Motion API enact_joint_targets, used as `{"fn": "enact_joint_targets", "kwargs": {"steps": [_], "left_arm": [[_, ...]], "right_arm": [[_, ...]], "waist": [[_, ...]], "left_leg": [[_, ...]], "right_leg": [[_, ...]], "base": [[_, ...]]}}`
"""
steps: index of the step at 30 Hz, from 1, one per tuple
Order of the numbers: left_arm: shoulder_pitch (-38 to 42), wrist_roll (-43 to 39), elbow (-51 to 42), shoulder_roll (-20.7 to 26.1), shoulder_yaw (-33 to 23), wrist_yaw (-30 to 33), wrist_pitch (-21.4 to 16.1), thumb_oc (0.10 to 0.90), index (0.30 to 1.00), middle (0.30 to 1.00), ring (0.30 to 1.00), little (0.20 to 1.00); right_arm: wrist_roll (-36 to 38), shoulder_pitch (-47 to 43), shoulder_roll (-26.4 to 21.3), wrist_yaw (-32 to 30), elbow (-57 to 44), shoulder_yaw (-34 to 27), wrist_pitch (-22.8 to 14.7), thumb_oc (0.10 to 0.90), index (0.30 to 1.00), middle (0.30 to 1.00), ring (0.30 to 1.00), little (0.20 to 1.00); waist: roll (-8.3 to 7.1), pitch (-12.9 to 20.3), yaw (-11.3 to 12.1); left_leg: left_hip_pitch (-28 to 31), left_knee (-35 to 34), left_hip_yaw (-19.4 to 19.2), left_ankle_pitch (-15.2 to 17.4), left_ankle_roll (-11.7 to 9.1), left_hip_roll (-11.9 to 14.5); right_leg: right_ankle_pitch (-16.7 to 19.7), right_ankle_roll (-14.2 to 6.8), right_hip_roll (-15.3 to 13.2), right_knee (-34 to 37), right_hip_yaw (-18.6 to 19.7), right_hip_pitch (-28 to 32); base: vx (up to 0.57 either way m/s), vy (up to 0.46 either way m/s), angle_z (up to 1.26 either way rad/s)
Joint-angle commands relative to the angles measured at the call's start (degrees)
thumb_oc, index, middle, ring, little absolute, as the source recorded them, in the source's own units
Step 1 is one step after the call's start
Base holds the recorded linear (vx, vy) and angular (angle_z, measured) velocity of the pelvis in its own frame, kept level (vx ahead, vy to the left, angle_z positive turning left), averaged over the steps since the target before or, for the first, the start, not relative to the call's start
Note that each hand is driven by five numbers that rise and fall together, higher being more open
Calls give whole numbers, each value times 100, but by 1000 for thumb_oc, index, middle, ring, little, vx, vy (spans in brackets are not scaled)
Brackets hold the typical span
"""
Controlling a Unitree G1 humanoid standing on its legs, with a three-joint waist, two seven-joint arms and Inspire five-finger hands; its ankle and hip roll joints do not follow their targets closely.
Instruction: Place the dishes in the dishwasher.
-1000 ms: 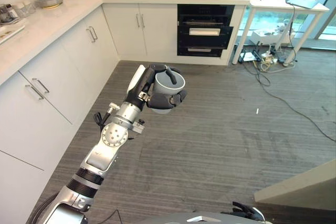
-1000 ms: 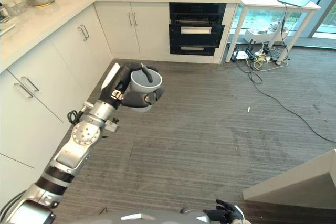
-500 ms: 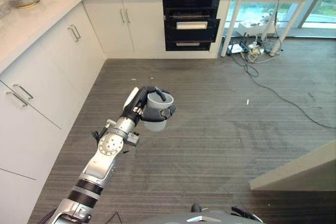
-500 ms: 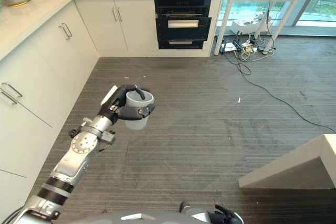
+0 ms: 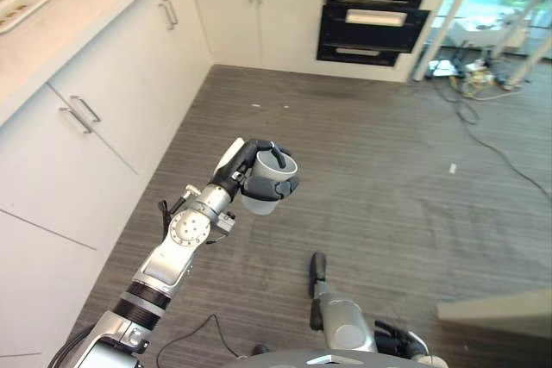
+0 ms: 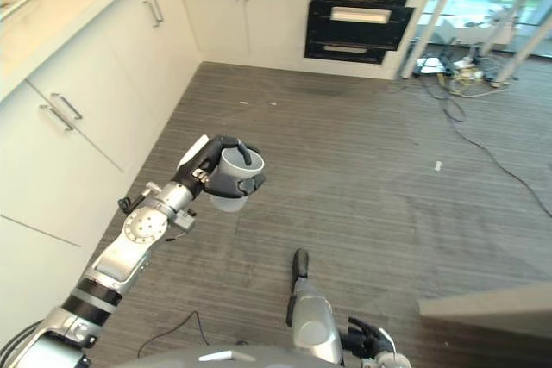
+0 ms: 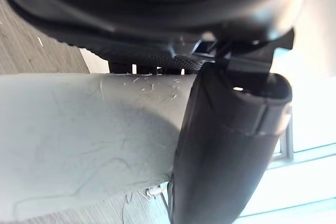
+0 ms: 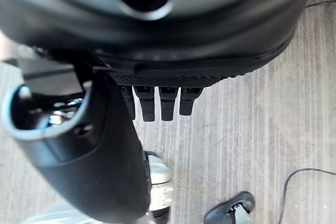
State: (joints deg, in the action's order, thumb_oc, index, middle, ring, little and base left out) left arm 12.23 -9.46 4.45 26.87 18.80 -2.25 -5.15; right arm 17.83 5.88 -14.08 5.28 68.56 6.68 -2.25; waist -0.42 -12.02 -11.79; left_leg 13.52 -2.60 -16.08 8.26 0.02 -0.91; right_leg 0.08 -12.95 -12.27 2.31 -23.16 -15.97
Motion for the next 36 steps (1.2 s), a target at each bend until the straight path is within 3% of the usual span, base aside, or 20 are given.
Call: {"fn": "enact_joint_targets", "kwargs": {"steps": [1, 3, 5, 6, 8, 10, 14, 15, 16, 17, 19, 23, 24, 26, 27, 29, 30, 33, 34, 36], "left_arm": [[509, 42, -605, -21, -210, 216, -699, 400, 300, 300, 300, 300], [508, 65, -583, -113, -175, 228, -702, 400, 300, 300, 300, 300], [498, -32, -594, -144, -211, 252, -694, 400, 300, 300, 300, 300], [489, -17, -594, -124, -257, 265, -678, 400, 300, 300, 300, 300], [490, -87, -589, -29, -267, 352, -712, 400, 300, 300, 300, 300], [482, -138, -591, -2, -239, 360, -679, 400, 300, 300, 300, 300], [312, -171, -719, 10, -282, 243, -633, 400, 300, 300, 300, 300], [223, -161, -747, 25, -365, 262, -610, 400, 300, 300, 300, 300], [167, -118, -767, 43, -416, 268, -598, 400, 300, 300, 300, 300], [93, -54, -797, 74, -483, 287, -601, 400, 300, 300, 300, 300], [-45, -57, -875, 121, -519, 228, -571, 400, 300, 300, 300, 300], [-258, -66, -1082, 250, -751, 151, -494, 400, 300, 300, 300, 300], [-201, -114, -1087, 267, -682, 130, -477, 400, 300, 300, 300, 300], [-64, -306, -988, 254, -484, 113, -478, 400, 300, 300, 300, 300], [103, -422, -990, 274, -272, 10, -495, 400, 300, 300, 300, 300], [156, -448, -958, 303, -251, 15, -520, 400, 300, 300, 300, 300], [264, -518, -912, 257, -105, 26, -519, 400, 300, 300, 300, 300], [244, -589, -866, 99, 10, -17, -508, 400, 300, 300, 300, 300], [243, -588, -850, 95, 13, -17, -517, 400, 300, 300, 300, 300], [276, -584, -833, 74, -36, -17, -517, 400, 300, 300, 300, 300]], "right_arm": [[-164, 122, 39, 63, 49, 219, -85, 800, 900, 900, 900, 900], [-155, 125, -38, 52, 80, 166, -62, 800, 900, 900, 900, 900], [-78, 106, -114, 6, 175, 36, -40, 800, 900, 900, 900, 900], [-50, 91, -174, -12, 218, 30, -22, 800, 900, 900, 900, 900], [-23, -11, -239, -91, 226, 82, -17, 800, 900, 900, 900, 900], [18, -74, -289, -193, 268, 86, -27, 800, 900, 900, 900, 900], [-65, -41, -286, -159, 210, 141, -59, 800, 900, 900, 900, 900], [-147, -55, -312, -163, 201, 198, -86, 800, 900, 900, 900, 900], [-157, -60, -305, -168, 225, 206, -96, 800, 900, 900, 900, 900], [-179, -49, -298, -170, 271, 210, -106, 800, 900, 900, 900, 900], [-259, -12, -254, -161, 336, 233, -117, 800, 900, 900, 900, 900], [-289, -2, -184, -94, 361, 170, -82, 800, 900, 900, 900, 900], [-186, -32, -185, -121, 313, 93, -98, 800, 900, 900, 900, 900], [-38, -71, -148, -105, 262, -17, -89, 800, 900, 900, 900, 900], [-186, -66, -119, 4, 179, 75, -53, 800, 900, 900, 900, 900], [-425, -137, -147, 7, 125, 173, -50, 800, 900, 900, 900, 900], [-541, -209, -120, -29, 55, 311, -60, 800, 900, 900, 900, 900], [-476, -169, -178, -26, -9, 336, -90, 800, 900, 900, 900, 900], [-471, -162, -182, -25, -7, 344, -92, 800, 900, 900, 900, 900], [-498, -213, -228, -66, 63, 369, -73, 800, 900, 900, 900, 900]], "waist": [[60, 349, -199], [0, 401, -277], [-29, 405, -292], [-148, 390, -223], [-429, 360, -49], [-548, 366, 142], [-368, 390, 288], [-323, 418, 344], [-325, 419, 381], [-364, 410, 413], [-383, 457, 421], [-290, 497, 524], [-310, 514, 511], [-472, 504, 504], [-465, 408, 339], [-381, 361, 353], [-215, 272, 196], [-205, 264, -156], [-176, 273, -164], [-225, 355, -114]], "left_leg": [[702, 427, -168, 415, -355, -165], [639, 1035, -66, 75, -613, -189], [235, 2238, -256, -927, -1150, 213], [-73, 3108, -481, -1423, -1374, 445], [-663, 4728, -1084, -1630, -1502, 1022], [-1164, 4938, -1376, -1487, -1425, 1332], [-1383, 2556, -1782, -1192, -1226, 1689], [-1438, 880, -1551, -1303, -1025, 1635], [-1475, 297, -1377, -1544, -1022, 1688], [-1634, -141, -1276, -1724, -1029, 1866], [-1828, -194, -1242, -1808, -1093, 2110], [-1668, -35, -1489, -2005, -1128, 2052], [-1686, 161, -1518, -1909, -1050, 1941], [-1812, 631, -1465, -1299, -594, 1433], [-1584, 805, -1593, -975, -338, 1251], [-1465, 809, -1740, -835, -160, 1185], [-1043, 609, -1754, -692, -74, 956], [-492, 363, -1745, -433, -134, 467], [-476, 337, -1737, -437, -148, 493], [-219, 155, -1818, -354, -278, 403]], "right_leg": [[507, 117, 351, -302, -128, 310], [607, 318, 397, -364, -50, 515], [547, 532, 469, -505, -127, 822], [459, 654, 415, -502, -158, 1078], [256, 885, 410, -350, -270, 1472], [103, 1002, 593, -85, -231, 1851], [-311, 892, 898, 213, -224, 2470], [-504, 793, 924, 217, -90, 2677], [-585, 761, 931, 212, -14, 2786], [-705, 735, 922, 233, 78, 2942], [-896, 730, 950, 158, 236, 3178], [-1304, 726, 951, -693, 553, 3268], [-1174, 633, 871, -1089, 576, 3236], [-88, 118, 417, -2573, 823, 2708], [915, -152, 141, -3900, 903, 2141], [1144, -205, -134, -4467, 720, 1705], [857, -205, -255, -4703, 508, 1075], [122, -40, 113, -2758, 257, 519], [136, -28, 168, -2646, 231, 583], [32, 179, 209, -784, -563, 567]], "base": [[461, -190, 34], [446, -236, 73], [533, -328, 119], [424, -391, 29], [410, -425, -5], [478, -323, -21], [561, -31, -20], [677, 159, -35], [738, 150, -40], [640, 45, -48], [502, 19, -58], [499, 87, -46], [564, 217, -88], [625, 315, -89], [680, 351, -40], [484, 273, -13], [566, 251, -28], [623, 121, -63], [408, -58, -38], [380, -99, 10]]}}
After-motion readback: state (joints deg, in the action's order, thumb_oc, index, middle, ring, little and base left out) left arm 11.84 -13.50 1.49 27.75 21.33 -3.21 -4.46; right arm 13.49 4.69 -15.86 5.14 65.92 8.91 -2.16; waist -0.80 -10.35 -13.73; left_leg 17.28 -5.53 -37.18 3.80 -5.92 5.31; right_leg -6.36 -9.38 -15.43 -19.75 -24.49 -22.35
